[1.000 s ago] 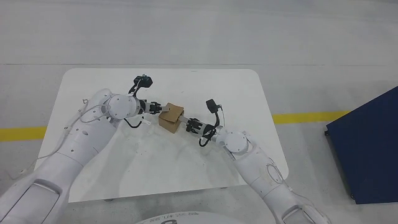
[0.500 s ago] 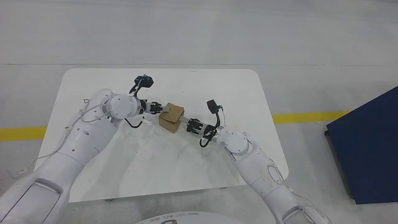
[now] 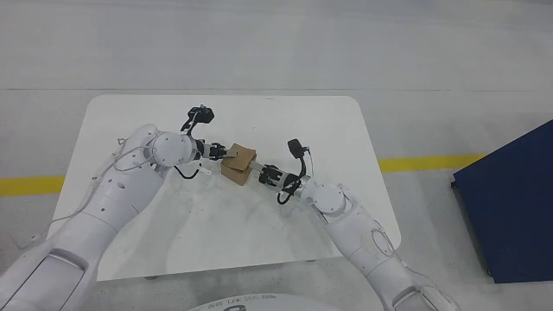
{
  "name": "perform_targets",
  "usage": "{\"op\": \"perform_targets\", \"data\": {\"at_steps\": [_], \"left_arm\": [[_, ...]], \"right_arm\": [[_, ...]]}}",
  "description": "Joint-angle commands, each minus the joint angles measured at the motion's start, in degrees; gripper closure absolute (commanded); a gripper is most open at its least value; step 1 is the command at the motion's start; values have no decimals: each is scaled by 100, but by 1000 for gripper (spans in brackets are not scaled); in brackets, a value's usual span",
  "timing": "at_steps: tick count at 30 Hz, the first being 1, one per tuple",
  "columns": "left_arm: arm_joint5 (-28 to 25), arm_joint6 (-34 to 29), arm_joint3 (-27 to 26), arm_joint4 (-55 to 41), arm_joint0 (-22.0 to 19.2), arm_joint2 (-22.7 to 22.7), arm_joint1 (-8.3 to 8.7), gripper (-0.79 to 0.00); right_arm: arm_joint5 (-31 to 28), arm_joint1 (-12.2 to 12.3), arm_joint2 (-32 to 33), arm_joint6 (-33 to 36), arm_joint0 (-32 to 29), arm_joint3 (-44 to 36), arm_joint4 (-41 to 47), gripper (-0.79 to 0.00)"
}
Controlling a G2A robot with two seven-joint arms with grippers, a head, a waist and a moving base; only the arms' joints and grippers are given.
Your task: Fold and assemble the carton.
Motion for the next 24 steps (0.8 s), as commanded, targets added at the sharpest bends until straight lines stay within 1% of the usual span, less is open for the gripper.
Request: {"op": "perform_targets", "data": {"at_steps": [1,4,8,18,21,22,23,24], "left_arm": [[1,2,8,-2,-6,-4,-2,-770],[-3,0,25,-5,-19,-9,-5,-773],[-15,1,47,-7,-29,-10,-10,-773],[-9,18,78,6,-26,-10,-19,-773],[-16,32,79,8,-24,-13,-21,-773],[-17,32,80,9,-23,-13,-22,-767],[-18,33,81,10,-23,-14,-22,-767],[-19,34,82,11,-22,-15,-23,-767]], "right_arm": [[-30,4,21,-22,-22,-26,8,-711],[-75,7,41,-39,-51,-74,34,-785],[-76,6,26,-35,-55,-111,15,-785],[179,-38,-173,-70,126,-30,-149,-785],[184,-46,-207,-82,151,-11,-170,-748],[172,-47,-211,-81,149,-13,-175,-720],[162,-46,-209,-84,145,-17,-180,-677],[152,-45,-207,-85,137,-23,-183,-600]]}}
